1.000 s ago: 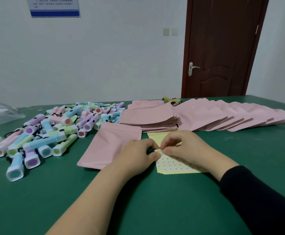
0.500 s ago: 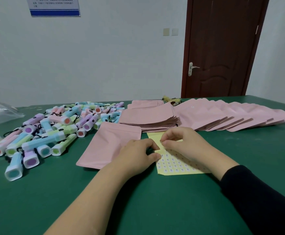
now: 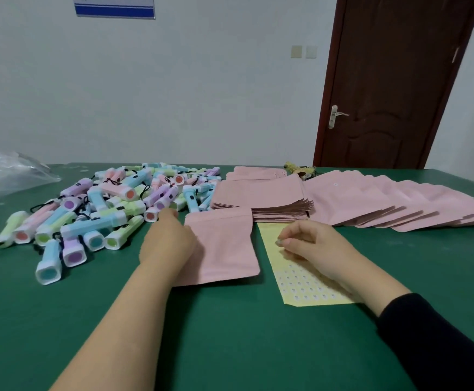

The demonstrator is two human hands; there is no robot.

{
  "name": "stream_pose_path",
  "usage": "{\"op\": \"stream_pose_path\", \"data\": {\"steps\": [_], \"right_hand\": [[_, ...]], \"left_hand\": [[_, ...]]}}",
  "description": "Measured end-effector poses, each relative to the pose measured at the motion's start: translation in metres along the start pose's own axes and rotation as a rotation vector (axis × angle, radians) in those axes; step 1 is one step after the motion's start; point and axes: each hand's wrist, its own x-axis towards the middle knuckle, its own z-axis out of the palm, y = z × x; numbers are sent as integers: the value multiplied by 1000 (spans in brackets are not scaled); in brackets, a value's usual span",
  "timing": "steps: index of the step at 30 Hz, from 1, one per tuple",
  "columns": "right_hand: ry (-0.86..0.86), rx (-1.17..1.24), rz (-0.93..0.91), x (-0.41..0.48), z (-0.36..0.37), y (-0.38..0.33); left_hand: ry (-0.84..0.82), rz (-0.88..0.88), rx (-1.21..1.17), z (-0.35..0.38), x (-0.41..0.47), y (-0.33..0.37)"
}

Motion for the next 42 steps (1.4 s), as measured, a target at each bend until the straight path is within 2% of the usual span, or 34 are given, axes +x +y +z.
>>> {"op": "stream_pose_path", "data": {"steps": [4,6,10,14,20,23,25,27,29,32,34,37,39,42], "right_hand": [[48,134,41,1,2,-3],[39,218,59,1,5,-5],[-48,365,91,7,16,-18],[-30,455,113,24,35,-29],[60,587,158,34,45,-28],[81,754,153,33,40,-29],[86,906,140,32,38,-33],[76,1026,100,32,39,-39],[42,1079,53,30,41,-45],[-59,1153,4,24,47,-53],[-147,1206,-18,20,49,-58],[-286,1250,-34,12,48,-62],[-331,1245,-23,9,47,-64],[-386,1189,10,7,49,-65]], "left_hand": [[-7,-26,10,1,5,-5],[21,-6,-112,2,5,-3],[109,126,-430,-3,0,9],[219,276,-533,-10,-6,19],[326,346,-649,-20,-13,26],[318,324,-597,-21,-15,30],[314,326,-394,-17,-13,31],[326,440,-205,-12,-18,38],[256,577,-246,-6,-30,49],[23,617,-366,5,-42,59],[-64,580,-434,6,-44,59],[-134,525,-769,-1,-47,57],[-213,422,-975,-6,-48,57],[-292,266,-1083,-12,-45,56]]}}
